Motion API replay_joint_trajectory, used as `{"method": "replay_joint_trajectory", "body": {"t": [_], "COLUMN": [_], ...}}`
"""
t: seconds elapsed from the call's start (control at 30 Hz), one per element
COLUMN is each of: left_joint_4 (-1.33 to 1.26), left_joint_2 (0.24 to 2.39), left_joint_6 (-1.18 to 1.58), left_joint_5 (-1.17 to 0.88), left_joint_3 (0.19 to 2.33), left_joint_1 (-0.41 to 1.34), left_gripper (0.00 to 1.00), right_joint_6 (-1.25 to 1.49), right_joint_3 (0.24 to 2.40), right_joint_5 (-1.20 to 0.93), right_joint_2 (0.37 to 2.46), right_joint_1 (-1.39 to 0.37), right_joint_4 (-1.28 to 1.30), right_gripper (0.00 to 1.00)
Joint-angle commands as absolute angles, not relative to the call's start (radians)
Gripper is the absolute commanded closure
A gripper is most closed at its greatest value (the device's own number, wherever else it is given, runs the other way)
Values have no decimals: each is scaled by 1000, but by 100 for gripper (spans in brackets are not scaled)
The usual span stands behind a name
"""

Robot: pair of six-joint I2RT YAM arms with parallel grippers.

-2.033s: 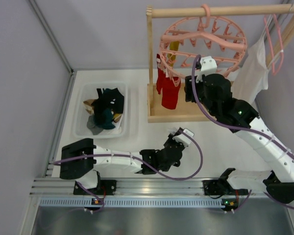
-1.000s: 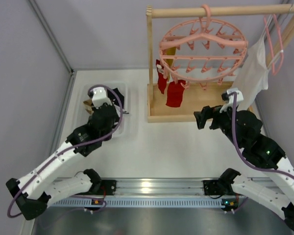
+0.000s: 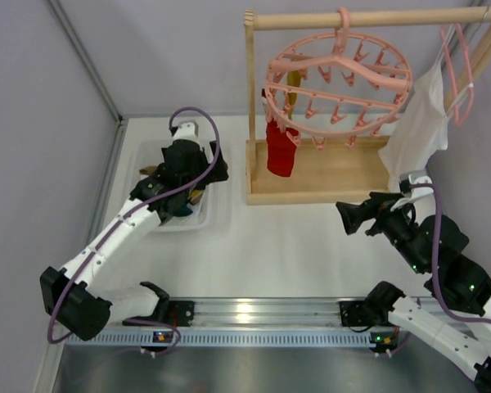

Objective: Remove the socks clipped to the hanger

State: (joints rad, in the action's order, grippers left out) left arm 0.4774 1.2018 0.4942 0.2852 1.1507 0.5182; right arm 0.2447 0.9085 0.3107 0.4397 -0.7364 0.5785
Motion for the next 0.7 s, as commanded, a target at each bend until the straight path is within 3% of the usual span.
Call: {"method": "replay_joint_trajectory", "body": {"t": [0.0,0.13,0.27,0.43,0.67], "left_joint_4": [352,-56,-513,-646,-755], "left_joint_2": [1197,1128,1149,1328,1512], "left_joint_6": [466,364,301,255,252], "left_joint_5": [240,-168,-304,-374,-419], "left_joint_3": [1115,932,749,768,859], "left_joint_1": [511,514,512,511,511], "left_gripper": [2,2,2,2,2], "right_joint_6": [267,253,230,203,184], "right_joint_3": [916,920,904,905,897], "right_joint_5": [295,261,115,-43,-95], "right_joint_2": [402,384,373,362,342], "right_joint_1": [-726,-726,-726,-726,-726], "right_joint_4": [597,607,571,551,537], "right_gripper": [0,0,1,1,1]}}
